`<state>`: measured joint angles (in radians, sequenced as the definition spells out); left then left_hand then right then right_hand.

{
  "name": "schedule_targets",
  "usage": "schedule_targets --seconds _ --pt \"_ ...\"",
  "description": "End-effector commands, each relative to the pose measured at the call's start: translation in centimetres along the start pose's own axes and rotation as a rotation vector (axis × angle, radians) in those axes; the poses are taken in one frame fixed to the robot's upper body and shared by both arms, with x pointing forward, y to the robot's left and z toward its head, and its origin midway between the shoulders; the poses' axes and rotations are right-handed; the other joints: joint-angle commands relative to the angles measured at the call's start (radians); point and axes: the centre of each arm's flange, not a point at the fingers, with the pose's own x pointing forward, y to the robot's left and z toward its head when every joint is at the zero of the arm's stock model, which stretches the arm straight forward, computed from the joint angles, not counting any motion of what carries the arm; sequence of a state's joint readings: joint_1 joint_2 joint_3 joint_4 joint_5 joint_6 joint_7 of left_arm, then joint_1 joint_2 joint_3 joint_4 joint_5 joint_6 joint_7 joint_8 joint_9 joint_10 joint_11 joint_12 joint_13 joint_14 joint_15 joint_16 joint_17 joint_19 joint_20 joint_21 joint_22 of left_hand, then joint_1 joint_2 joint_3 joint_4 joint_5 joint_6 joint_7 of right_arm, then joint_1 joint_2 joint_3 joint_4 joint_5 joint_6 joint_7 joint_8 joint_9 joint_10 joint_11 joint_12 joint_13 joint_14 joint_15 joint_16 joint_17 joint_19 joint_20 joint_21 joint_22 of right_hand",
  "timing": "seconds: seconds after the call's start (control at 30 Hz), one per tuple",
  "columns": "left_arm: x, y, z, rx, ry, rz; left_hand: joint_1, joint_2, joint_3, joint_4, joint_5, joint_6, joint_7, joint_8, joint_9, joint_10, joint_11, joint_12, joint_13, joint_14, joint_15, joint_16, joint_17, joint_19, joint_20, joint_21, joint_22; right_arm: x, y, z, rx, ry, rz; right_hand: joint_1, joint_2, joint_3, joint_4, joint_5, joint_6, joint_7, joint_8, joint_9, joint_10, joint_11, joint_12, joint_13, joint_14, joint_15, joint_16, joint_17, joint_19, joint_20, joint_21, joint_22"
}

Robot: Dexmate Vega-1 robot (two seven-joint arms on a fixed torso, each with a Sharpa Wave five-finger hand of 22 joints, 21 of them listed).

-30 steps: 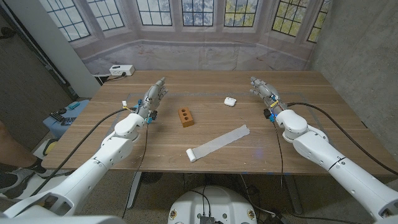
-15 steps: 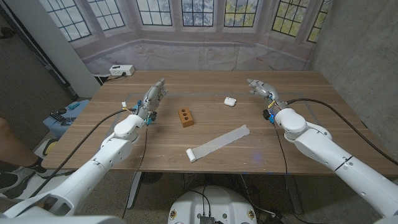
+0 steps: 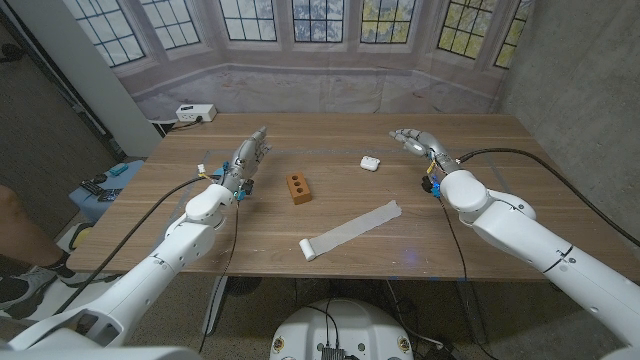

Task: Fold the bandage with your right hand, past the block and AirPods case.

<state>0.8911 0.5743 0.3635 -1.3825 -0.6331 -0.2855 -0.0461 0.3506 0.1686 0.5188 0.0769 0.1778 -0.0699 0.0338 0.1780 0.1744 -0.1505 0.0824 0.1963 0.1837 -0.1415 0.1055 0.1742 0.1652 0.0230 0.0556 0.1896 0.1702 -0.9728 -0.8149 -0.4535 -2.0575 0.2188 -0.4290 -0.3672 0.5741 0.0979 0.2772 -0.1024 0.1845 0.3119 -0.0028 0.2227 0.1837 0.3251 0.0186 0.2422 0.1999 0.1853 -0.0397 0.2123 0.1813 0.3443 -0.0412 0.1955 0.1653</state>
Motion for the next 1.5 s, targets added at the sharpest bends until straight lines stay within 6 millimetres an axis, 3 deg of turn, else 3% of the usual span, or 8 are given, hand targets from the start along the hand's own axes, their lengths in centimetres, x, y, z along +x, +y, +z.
schedule_targets --seconds 0.03,0.2,0.4,0.43,0.6,0.87,1.5 --pt "0.2 -0.5 -0.3 -0.006 0.004 -0.005 0.008 0.000 0.003 -0.009 0.000 0.002 0.000 0.006 0.002 -0.003 0.002 0.004 0.003 -0.005 0.006 0.001 0.005 -0.001 0.004 0.001 0.005 -1.8 0.1 1.0 -0.139 0.036 -0.012 0.025 -0.011 0.003 -0.026 -0.005 0.030 0.004 0.010 0.004 0.030 0.008 0.006 0.002 0.028 -0.017 0.005 0.001 0.016 -0.016 0.002 0.003" --pt "0.1 -0.7 -0.4 -0.005 0.004 -0.012 0.008 0.000 0.005 -0.011 -0.001 0.007 -0.001 0.008 0.003 0.000 0.000 0.005 0.003 -0.006 0.008 0.001 0.005 -0.002 0.004 0.002 0.005 -2.5 0.4 1.6 -0.219 0.064 -0.002 0.054 -0.020 0.007 -0.050 -0.006 0.053 0.002 0.010 0.005 0.056 0.003 0.007 0.003 0.063 -0.019 0.009 0.001 0.055 -0.010 0.012 0.004" --pt "-0.1 -1.1 -0.5 -0.005 0.004 -0.021 0.008 0.000 0.006 -0.012 -0.001 0.010 -0.003 0.009 0.003 0.000 0.000 0.006 0.003 -0.005 0.008 0.002 0.006 -0.002 0.005 0.002 0.005 -3.1 0.7 2.2 -0.274 0.077 -0.008 0.087 -0.029 0.011 -0.065 -0.007 0.090 -0.005 0.015 0.006 0.090 -0.006 0.010 0.004 0.102 -0.029 0.015 0.001 0.086 -0.004 0.017 0.006" --pt "-0.2 -1.1 -0.5 -0.005 0.003 -0.022 0.008 0.000 0.006 -0.012 -0.001 0.010 -0.004 0.009 0.003 0.001 0.001 0.006 0.003 -0.005 0.008 0.002 0.006 -0.002 0.005 0.002 0.005 -3.2 0.7 2.2 -0.285 0.076 -0.008 0.097 -0.032 0.011 -0.067 -0.008 0.097 -0.006 0.014 0.006 0.098 -0.001 0.010 0.005 0.114 -0.031 0.017 0.001 0.108 -0.001 0.024 0.007" --pt "-0.6 -1.3 -0.5 -0.006 0.001 -0.020 0.006 -0.001 0.006 -0.012 -0.002 0.013 -0.006 0.009 0.003 0.001 0.000 0.006 0.003 -0.004 0.007 0.003 0.006 -0.002 0.006 0.003 0.005 -3.5 0.7 2.6 -0.336 0.078 -0.009 0.127 -0.040 0.013 -0.070 -0.008 0.140 -0.014 0.020 0.006 0.139 -0.007 0.015 0.005 0.156 -0.037 0.024 0.003 0.149 -0.002 0.033 0.011" --pt "-1.0 -1.3 -0.6 -0.009 0.003 -0.015 0.002 -0.003 0.006 -0.011 -0.002 0.017 -0.008 0.010 0.003 0.003 0.002 0.007 0.003 -0.003 0.006 0.004 0.007 -0.002 0.007 0.003 0.005 -3.8 1.0 2.8 -0.436 0.100 -0.009 0.162 -0.047 0.015 -0.072 -0.008 0.189 -0.028 0.027 0.005 0.184 -0.018 0.021 0.006 0.194 -0.046 0.030 0.004 0.172 -0.007 0.036 0.012" --pt "-2.1 -1.7 -0.4 -0.014 -0.006 -0.018 -0.006 -0.003 0.007 -0.008 -0.002 0.027 -0.010 0.011 0.003 0.011 0.006 0.010 0.004 0.000 0.010 0.006 0.009 -0.002 0.009 0.005 0.006 -4.6 2.4 2.6 -0.648 0.155 -0.002 0.245 -0.061 0.020 -0.074 -0.005 0.298 -0.025 0.043 0.005 0.301 -0.024 0.041 0.006 0.264 -0.073 0.039 0.007 0.223 -0.014 0.043 0.014"
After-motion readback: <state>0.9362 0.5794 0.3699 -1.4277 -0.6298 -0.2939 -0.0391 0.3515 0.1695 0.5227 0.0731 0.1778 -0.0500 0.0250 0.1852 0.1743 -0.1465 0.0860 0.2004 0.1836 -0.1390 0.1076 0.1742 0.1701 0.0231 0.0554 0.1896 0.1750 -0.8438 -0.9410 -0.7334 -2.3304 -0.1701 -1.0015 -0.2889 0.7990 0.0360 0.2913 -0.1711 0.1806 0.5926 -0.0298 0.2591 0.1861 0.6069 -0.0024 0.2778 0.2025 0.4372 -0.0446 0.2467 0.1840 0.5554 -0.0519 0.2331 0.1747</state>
